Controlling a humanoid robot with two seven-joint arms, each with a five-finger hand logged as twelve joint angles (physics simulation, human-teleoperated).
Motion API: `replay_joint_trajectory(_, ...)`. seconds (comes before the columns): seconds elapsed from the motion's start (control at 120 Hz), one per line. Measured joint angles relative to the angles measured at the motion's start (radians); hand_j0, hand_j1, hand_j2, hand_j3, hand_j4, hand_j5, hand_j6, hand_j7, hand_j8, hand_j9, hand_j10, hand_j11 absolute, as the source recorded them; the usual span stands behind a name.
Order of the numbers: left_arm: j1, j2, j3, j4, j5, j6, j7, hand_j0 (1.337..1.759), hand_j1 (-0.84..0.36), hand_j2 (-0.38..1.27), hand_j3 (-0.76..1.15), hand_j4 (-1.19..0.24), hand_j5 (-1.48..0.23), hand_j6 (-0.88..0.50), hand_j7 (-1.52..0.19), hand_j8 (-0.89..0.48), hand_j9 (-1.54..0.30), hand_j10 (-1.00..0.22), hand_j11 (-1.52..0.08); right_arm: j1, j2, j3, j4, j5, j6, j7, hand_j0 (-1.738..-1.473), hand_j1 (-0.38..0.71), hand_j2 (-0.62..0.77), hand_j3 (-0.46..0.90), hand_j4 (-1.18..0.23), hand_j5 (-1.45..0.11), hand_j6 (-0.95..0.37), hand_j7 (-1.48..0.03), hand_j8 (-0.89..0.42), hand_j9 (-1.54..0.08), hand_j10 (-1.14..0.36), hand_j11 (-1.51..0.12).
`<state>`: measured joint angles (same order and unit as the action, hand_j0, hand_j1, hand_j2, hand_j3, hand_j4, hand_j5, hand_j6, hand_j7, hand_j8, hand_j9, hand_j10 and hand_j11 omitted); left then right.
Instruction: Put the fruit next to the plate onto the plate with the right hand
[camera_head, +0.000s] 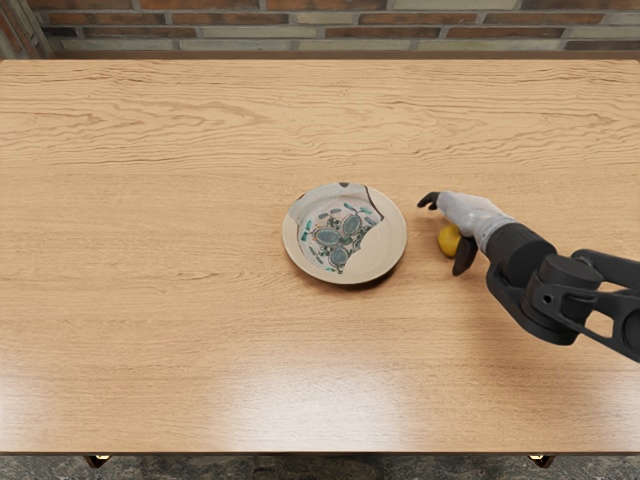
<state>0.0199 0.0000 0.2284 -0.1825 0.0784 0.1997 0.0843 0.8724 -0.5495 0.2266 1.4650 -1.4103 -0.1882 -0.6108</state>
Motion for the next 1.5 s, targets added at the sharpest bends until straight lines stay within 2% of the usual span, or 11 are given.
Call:
replay_joint_trajectory(0.15, 0.000, 0.000, 0.000, 0.000, 0.000, 0.000, 0.000, 1.658, 0.35, 0.00, 0.00, 0.00, 0.00, 0.00, 0.00, 0.00, 0.00, 0.00, 0.00, -0.001, 0.001, -0.007, 0.001, -0.009, -0.016, 0.000, -1.656, -0.04, -0.04, 0.00, -0.27, -0.34, -0.27, -0.34, -0.27, -0.34, -0.26, -0.34)
replay_joint_trajectory(0.458, 0.000, 0.000, 0.000, 0.000, 0.000, 0.000, 0.000, 1.658, 0.35, 0.00, 0.00, 0.00, 0.00, 0.00, 0.00, 0.00, 0.00, 0.00, 0.00, -0.006, -0.001, -0.009, 0.007, -0.012, -0.036, 0.000, -1.658, 0.07, -0.06, 0.00, -0.35, -0.45, -0.35, -0.45, -0.35, -0.45, -0.35, -0.45)
replay_joint_trajectory(0.983, 0.000, 0.000, 0.000, 0.000, 0.000, 0.000, 0.000, 1.658, 0.35, 0.00, 0.00, 0.00, 0.00, 0.00, 0.00, 0.00, 0.00, 0.00, 0.00, -0.030, -0.003, -0.009, 0.011, -0.013, -0.068, 0.000, -1.658, 0.16, -0.08, 0.00, -0.43, -0.56, -0.43, -0.56, -0.43, -0.56, -0.43, -0.56)
replay_joint_trajectory(1.075, 0.000, 0.000, 0.000, 0.000, 0.000, 0.000, 0.000, 1.658, 0.35, 0.00, 0.00, 0.00, 0.00, 0.00, 0.00, 0.00, 0.00, 0.00, 0.00, -0.031, -0.002, -0.010, 0.011, -0.013, -0.073, 0.000, -1.658, 0.20, -0.06, 0.00, -0.47, -0.61, -0.47, -0.61, -0.47, -0.61, -0.47, -0.61)
replay_joint_trajectory(1.233, 0.000, 0.000, 0.000, 0.000, 0.000, 0.000, 0.000, 1.658, 0.35, 0.00, 0.00, 0.00, 0.00, 0.00, 0.00, 0.00, 0.00, 0.00, 0.00, -0.032, -0.001, -0.019, 0.012, -0.019, -0.076, -0.001, -1.656, 0.28, 0.04, 0.01, -0.58, -0.69, -0.56, -0.72, -0.41, -0.71, -0.42, -0.73)
replay_joint_trajectory(1.242, 0.000, 0.000, 0.000, 0.000, 0.000, 0.000, 0.000, 1.658, 0.35, 0.00, 0.00, 0.00, 0.00, 0.00, 0.00, 0.00, 0.00, 0.00, 0.00, -0.032, -0.001, -0.019, 0.012, -0.018, -0.076, -0.001, -1.656, 0.28, 0.06, -0.02, -0.58, -0.70, -0.57, -0.72, -0.41, -0.71, -0.42, -0.73)
replay_joint_trajectory(1.292, 0.000, 0.000, 0.000, 0.000, 0.000, 0.000, 0.000, 1.658, 0.35, 0.00, 0.00, 0.00, 0.00, 0.00, 0.00, 0.00, 0.00, 0.00, 0.00, -0.032, 0.000, -0.020, 0.012, -0.018, -0.076, -0.001, -1.658, 0.29, 0.06, 0.02, -0.60, -0.72, -0.59, -0.75, -0.39, -0.74, -0.40, -0.76)
replay_joint_trajectory(1.417, 0.000, 0.000, 0.000, 0.000, 0.000, 0.000, 0.000, 1.658, 0.35, 0.00, 0.00, 0.00, 0.00, 0.00, 0.00, 0.00, 0.00, 0.00, 0.00, -0.032, -0.001, -0.021, 0.013, -0.017, -0.077, -0.001, -1.663, 0.30, 0.07, 0.01, -0.65, -0.80, -0.56, -0.82, -0.35, -0.81, -0.37, -0.83)
replay_joint_trajectory(1.5, 0.000, 0.000, 0.000, 0.000, 0.000, 0.000, 0.000, 1.658, 0.35, 0.00, 0.00, 0.00, 0.00, 0.00, 0.00, 0.00, 0.00, 0.00, 0.00, -0.031, -0.001, -0.020, 0.014, -0.017, -0.078, -0.001, -1.663, 0.31, 0.14, -0.04, -0.69, -0.85, -0.56, -0.87, -0.35, -0.87, -0.37, -0.88)
